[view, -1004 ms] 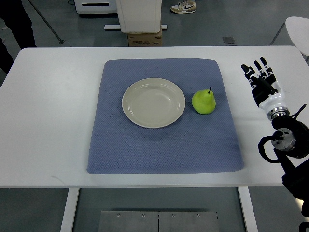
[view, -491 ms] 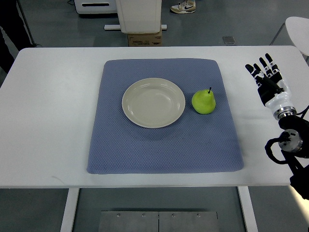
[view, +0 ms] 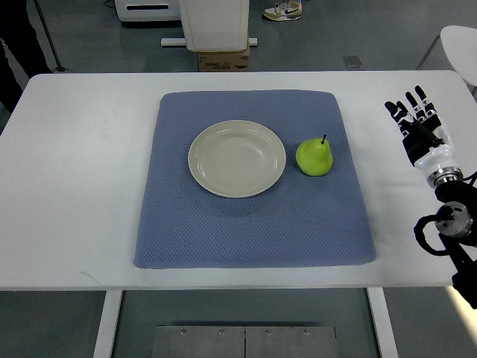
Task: Place pear on plate with right hand
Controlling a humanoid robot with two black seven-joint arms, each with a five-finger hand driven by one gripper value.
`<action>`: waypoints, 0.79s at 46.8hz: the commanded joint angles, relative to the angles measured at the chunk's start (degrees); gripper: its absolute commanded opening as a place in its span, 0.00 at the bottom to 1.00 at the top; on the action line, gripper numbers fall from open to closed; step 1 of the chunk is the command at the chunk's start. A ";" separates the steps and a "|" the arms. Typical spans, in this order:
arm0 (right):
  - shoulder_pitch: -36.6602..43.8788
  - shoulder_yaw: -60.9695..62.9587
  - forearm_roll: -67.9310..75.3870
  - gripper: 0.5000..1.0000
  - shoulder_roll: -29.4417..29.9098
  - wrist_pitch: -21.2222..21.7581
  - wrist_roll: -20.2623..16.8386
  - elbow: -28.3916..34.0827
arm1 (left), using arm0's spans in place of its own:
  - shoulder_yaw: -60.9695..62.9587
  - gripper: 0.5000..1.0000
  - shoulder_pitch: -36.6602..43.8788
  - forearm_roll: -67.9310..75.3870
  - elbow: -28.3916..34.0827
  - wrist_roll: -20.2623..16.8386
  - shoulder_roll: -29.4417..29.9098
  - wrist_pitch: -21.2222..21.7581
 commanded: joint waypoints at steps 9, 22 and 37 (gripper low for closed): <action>0.02 0.00 1.71 1.00 0.20 0.20 -0.28 -1.75 | 0.00 1.00 0.00 0.00 0.04 0.00 0.00 0.01; -0.15 -5.01 3.38 1.00 -1.47 2.40 2.61 -1.75 | 0.00 1.00 0.00 0.00 0.04 0.00 0.00 0.01; 0.37 -16.34 3.12 1.00 -5.60 2.05 14.74 -1.57 | 0.00 1.00 0.00 0.00 -0.05 0.00 0.00 0.01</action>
